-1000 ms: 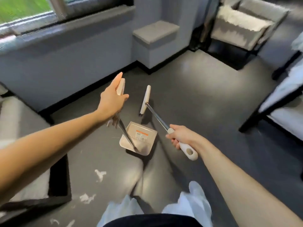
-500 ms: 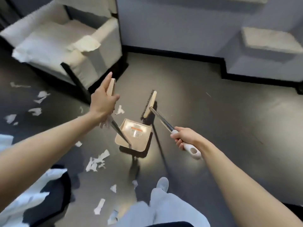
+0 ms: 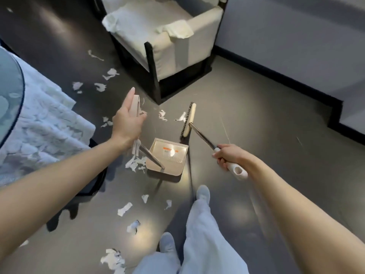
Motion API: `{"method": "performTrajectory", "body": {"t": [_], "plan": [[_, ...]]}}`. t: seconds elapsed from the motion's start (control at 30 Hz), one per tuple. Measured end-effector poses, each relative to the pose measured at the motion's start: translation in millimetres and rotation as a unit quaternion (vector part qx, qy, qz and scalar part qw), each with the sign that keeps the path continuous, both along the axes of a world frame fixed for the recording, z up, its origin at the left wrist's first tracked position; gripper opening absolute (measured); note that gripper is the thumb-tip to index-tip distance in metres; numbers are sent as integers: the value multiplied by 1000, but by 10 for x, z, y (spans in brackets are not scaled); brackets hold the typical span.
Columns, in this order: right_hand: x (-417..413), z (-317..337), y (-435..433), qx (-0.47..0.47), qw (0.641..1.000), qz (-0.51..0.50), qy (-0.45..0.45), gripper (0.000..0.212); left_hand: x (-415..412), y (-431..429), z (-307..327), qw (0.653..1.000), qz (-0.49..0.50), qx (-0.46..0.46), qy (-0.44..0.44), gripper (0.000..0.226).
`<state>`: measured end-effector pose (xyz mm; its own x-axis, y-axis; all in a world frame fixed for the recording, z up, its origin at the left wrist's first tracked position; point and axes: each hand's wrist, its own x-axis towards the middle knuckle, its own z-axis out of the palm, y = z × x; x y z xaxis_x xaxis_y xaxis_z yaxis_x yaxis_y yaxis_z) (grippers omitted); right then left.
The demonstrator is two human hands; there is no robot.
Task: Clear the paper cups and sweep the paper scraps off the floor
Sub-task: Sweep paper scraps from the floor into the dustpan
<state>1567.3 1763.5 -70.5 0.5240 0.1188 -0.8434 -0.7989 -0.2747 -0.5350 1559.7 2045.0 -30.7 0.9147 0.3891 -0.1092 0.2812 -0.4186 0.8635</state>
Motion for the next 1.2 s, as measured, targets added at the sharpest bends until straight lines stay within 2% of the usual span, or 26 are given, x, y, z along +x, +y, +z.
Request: {"method": "performTrajectory", "body": {"t": [0.17, 0.33, 0.43, 0.63, 0.87, 1.03, 1.13, 1.2], "plan": [[637, -107, 54, 9, 999, 47, 3, 43, 310, -28, -232, 999, 39, -7, 26, 76], [1711, -210, -29, -33, 991, 131, -8, 30, 996, -265, -437, 994, 98, -6, 57, 76], [2449, -265, -225, -74, 978, 192, -31, 25, 1415, -462, -514, 989, 120, -9, 91, 78], [3527, -460, -635, -138, 934, 325, -54, 30, 2020, -695, -625, 979, 144, 5, 143, 75], [3819, -914, -601, -187, 890, 415, -25, 73, 2358, -901, -803, 977, 136, 45, 160, 65], [3642, -1039, -410, -163, 885, 435, 36, 77, 2401, -905, -882, 974, 174, 42, 141, 61], [3447, -949, -488, -169, 855, 485, 69, 78, 2383, -883, -890, 971, 192, 38, 136, 62], [3353, -826, -550, -153, 857, 483, 98, 75, 2404, -902, -899, 973, 191, 26, 129, 61]]}}
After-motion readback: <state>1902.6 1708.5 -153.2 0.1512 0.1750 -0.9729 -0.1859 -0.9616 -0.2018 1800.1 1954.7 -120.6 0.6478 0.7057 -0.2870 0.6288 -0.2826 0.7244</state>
